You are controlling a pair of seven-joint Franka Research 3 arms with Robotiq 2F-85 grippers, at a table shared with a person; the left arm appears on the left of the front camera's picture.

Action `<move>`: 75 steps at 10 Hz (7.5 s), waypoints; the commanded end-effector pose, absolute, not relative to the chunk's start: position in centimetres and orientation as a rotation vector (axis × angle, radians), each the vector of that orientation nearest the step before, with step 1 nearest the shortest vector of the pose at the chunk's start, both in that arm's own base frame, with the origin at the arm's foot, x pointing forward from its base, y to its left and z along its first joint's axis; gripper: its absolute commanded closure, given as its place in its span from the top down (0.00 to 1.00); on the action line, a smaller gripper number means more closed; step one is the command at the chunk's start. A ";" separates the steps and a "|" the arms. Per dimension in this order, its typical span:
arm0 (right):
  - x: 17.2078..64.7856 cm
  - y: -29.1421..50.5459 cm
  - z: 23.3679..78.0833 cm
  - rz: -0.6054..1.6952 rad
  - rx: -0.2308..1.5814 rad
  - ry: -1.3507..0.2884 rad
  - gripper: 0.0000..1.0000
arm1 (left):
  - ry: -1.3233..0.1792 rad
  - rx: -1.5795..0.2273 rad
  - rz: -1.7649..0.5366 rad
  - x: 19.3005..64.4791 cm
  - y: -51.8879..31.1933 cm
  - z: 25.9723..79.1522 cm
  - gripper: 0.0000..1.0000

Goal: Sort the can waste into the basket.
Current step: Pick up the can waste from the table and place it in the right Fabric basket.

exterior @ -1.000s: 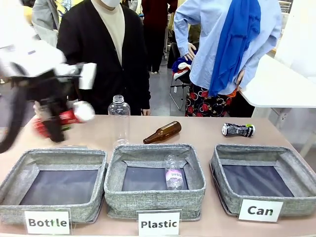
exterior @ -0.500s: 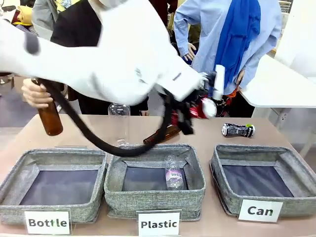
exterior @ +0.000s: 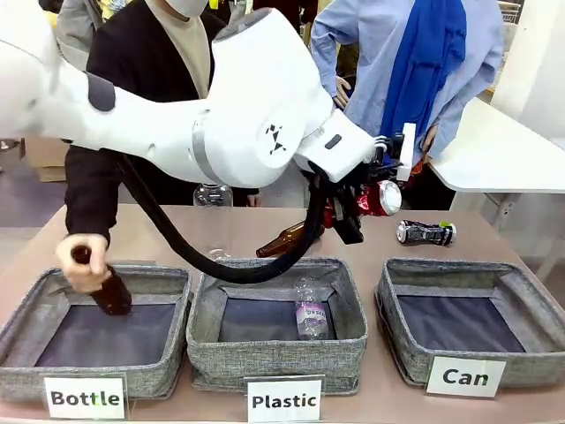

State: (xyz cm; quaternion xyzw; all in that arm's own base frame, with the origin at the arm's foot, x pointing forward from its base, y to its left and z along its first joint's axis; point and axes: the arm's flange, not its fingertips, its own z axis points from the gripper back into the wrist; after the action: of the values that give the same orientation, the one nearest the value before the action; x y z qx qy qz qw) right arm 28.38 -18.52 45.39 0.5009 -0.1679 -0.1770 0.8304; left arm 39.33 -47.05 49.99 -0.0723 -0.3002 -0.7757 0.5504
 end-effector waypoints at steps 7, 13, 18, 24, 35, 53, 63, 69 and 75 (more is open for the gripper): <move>25.2 -21.4 45.3 -0.389 1.011 -0.140 1.00 | -0.703 -0.492 -1.739 40.4 -61.4 45.1 0.00; 25.1 -21.0 44.9 -0.398 1.022 -0.152 1.00 | -0.621 -0.494 -1.791 40.0 -63.2 43.6 1.00; 25.1 -21.0 44.9 -0.398 1.022 -0.152 1.00 | -0.607 -0.488 -1.811 39.4 -60.9 44.7 1.00; 33.5 -12.9 44.3 -0.216 1.005 -0.163 1.00 | -0.484 -0.496 -1.599 35.1 -42.3 49.9 1.00; 40.3 -1.5 42.8 0.120 1.425 0.039 1.00 | -0.665 -0.954 -0.220 22.7 1.3 49.5 1.00; 39.9 -0.9 42.7 0.094 1.419 0.050 1.00 | -0.572 -1.144 -0.080 31.2 10.4 44.3 1.00; 62.6 -5.7 42.1 0.458 0.179 -0.337 1.00 | -0.442 -1.239 -0.051 22.4 20.2 48.4 1.00; 64.3 -5.3 39.7 0.510 0.074 -0.242 1.00 | -0.382 -1.336 -0.062 17.7 21.6 46.6 1.00; 65.4 -3.4 38.6 0.991 0.175 -0.205 1.00 | -0.389 -1.340 -0.048 18.1 21.7 46.3 1.00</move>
State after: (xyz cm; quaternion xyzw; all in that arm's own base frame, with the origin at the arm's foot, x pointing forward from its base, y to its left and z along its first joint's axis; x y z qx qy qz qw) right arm 64.30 -2.87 38.56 0.0532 -0.1035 0.3853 0.9154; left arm 18.09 21.69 46.32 -0.6170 -0.1786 -0.0219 0.7661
